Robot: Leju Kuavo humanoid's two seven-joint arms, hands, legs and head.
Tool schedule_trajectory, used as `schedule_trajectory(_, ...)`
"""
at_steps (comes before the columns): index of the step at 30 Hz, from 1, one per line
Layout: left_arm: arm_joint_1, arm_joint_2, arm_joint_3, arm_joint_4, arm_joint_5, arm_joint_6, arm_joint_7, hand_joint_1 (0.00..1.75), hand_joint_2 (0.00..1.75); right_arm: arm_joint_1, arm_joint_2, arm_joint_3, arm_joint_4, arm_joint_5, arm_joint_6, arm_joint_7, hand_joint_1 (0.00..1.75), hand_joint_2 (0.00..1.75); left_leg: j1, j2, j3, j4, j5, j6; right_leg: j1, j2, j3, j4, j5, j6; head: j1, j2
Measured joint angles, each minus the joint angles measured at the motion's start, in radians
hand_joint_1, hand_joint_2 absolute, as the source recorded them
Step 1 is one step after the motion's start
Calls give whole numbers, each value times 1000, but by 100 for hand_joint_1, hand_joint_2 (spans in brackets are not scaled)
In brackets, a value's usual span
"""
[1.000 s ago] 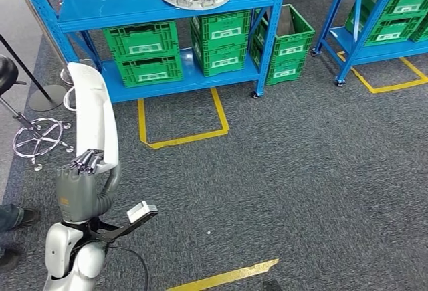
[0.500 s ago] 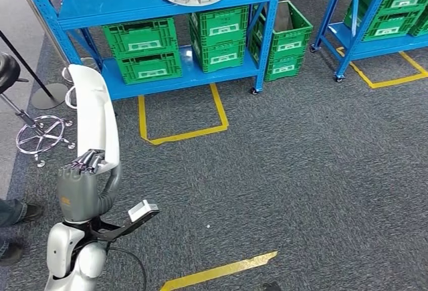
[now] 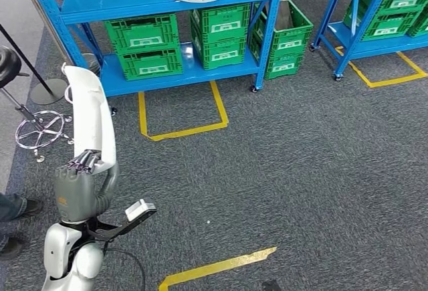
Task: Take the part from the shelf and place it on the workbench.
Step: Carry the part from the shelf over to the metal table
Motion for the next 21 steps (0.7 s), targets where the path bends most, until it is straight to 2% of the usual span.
schedule_trajectory(1,-1,0,0,0,-1,0,1,175,175,0,0,0,0,4,-4,0,0,0,2,-2,0,-5,5,6,0,1,-13,26,-20,5,1,0)
schedule_trajectory(2,-1,0,0,0,-1,0,1,175,175,0,0,0,0,9,-7,1,0,0,4,-4,-1,-8,8,10,-1,3,-36,75,-50,9,3,0)
schedule_trajectory(4,0,0,-1,0,-2,0,2,175,175,0,0,0,0,17,-11,2,0,0,2,-10,-7,-8,12,15,-3,4,-93,206,-111,14,4,0)
schedule_trajectory(5,2,0,-1,0,-2,0,2,175,175,1,0,0,0,19,-12,3,0,0,1,-16,-9,-7,13,15,-4,4,-112,253,-124,17,4,0)
schedule_trajectory(6,3,0,-1,0,-2,0,2,175,175,2,0,0,0,21,-12,4,0,0,1,-23,-10,-6,14,15,-5,5,-115,264,-118,18,4,0)
schedule_trajectory(7,4,0,-1,0,-2,0,2,175,175,3,0,0,0,23,-12,4,0,0,1,-32,-10,-5,15,14,-6,7,-98,235,-94,19,4,0)
schedule_trajectory(8,3,0,-1,0,-3,0,2,175,175,4,0,0,0,26,-13,5,0,0,2,-42,-11,-4,16,13,-8,16,-65,173,-59,19,4,0)
schedule_trajectory(9,3,0,-1,0,-3,0,2,175,175,3,0,0,0,29,-14,5,0,0,1,-52,-12,-1,16,10,-12,42,-29,105,-33,18,4,0)
schedule_trajectory(10,1,0,-1,0,-2,0,2,175,175,4,0,0,0,32,-16,5,0,0,0,-63,-17,5,16,6,-16,67,2,46,-16,17,4,0)
schedule_trajectory(11,0,0,-2,0,-2,0,2,175,175,4,0,0,0,34,-17,6,0,0,0,-73,-24,9,19,0,-19,88,21,11,-11,16,3,0)
schedule_trajectory(12,-1,0,-2,0,-2,0,3,175,175,5,0,0,0,35,-18,7,0,0,1,-85,-32,12,22,-8,-20,99,27,-1,-15,14,3,0)
schedule_trajectory(13,-1,0,-2,0,-2,0,3,175,175,6,0,0,0,36,-19,7,0,0,2,-97,-38,14,26,-14,-19,90,29,-3,-14,12,3,0)
schedule_trajectory(14,1,0,-2,0,-2,0,3,175,175,6,0,0,0,36,-19,8,0,0,4,-99,-43,16,27,-21,-19,77,27,-2,-12,7,4,0)
schedule_trajectory(16,0,1,-2,0,-2,0,3,175,175,6,0,0,0,37,-21,7,0,0,2,-67,-63,53,2,-31,-21,49,28,-6,-8,-5,-2,0)
schedule_trajectory(18,-2,2,-2,0,-2,0,3,175,175,7,0,0,0,37,-22,7,0,0,3,-22,-113,168,-62,-41,-21,17,28,-7,-8,-13,-7,0)
schedule_trajectory(19,-1,2,-2,0,-2,0,3,175,175,8,0,0,0,37,-22,7,0,0,5,-14,-143,237,-92,-45,-20,1,28,-7,-8,-15,-8,0)
schedule_trajectory(20,0,3,-2,0,-2,0,3,175,175,9,0,0,0,38,-22,7,0,0,6,-10,-162,286,-107,-47,-19,-14,27,-7,-9,-16,-8,0)
schedule_trajectory(21,2,4,-2,0,-2,0,3,175,175,9,0,0,0,39,-22,6,0,0,8,-8,-165,299,-103,-48,-19,-28,27,-7,-9,-16,-8,0)
